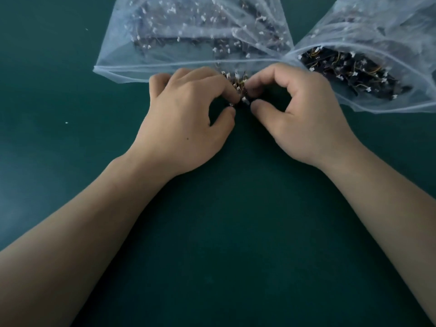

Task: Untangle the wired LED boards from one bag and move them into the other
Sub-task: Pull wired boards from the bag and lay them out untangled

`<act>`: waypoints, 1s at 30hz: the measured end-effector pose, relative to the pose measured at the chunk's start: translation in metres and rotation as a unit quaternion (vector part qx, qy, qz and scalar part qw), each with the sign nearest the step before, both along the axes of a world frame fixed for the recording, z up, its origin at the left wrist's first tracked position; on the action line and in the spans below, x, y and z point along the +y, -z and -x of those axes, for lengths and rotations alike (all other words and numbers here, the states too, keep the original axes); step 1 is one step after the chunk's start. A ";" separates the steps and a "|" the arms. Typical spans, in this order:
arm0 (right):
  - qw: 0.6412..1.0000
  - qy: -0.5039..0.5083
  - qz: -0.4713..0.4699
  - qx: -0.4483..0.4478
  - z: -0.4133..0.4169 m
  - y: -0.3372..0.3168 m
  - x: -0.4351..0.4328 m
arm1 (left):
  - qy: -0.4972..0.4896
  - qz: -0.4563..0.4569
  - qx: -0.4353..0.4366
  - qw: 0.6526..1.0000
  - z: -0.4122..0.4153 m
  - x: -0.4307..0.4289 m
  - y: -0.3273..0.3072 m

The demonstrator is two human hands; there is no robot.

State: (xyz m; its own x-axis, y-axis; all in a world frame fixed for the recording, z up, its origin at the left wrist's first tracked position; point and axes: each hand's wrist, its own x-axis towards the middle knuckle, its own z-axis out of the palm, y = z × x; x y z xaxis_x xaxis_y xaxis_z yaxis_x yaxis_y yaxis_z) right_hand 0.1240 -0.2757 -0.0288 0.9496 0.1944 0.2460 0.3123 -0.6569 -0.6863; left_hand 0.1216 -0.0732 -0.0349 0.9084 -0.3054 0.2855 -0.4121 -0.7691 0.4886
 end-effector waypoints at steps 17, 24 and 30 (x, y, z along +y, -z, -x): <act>1.000 -0.020 -0.006 0.001 0.005 -0.003 0.001 | 0.010 0.045 0.024 0.999 0.003 0.001 -0.006; 0.999 -0.014 -0.038 -0.017 0.003 0.001 -0.003 | -0.002 0.122 0.058 0.991 0.002 0.004 -0.009; 1.000 -0.026 0.000 -0.016 0.003 0.001 -0.002 | 0.017 0.113 0.075 0.991 0.001 0.005 -0.007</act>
State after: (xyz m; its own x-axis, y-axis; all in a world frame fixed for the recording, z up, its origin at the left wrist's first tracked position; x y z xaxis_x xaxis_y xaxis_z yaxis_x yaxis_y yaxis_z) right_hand 0.1211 -0.2776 -0.0302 0.9299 0.2440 0.2753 0.3677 -0.6390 -0.6757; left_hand 0.1205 -0.0683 -0.0275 0.9361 -0.2799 0.2131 -0.3458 -0.6204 0.7039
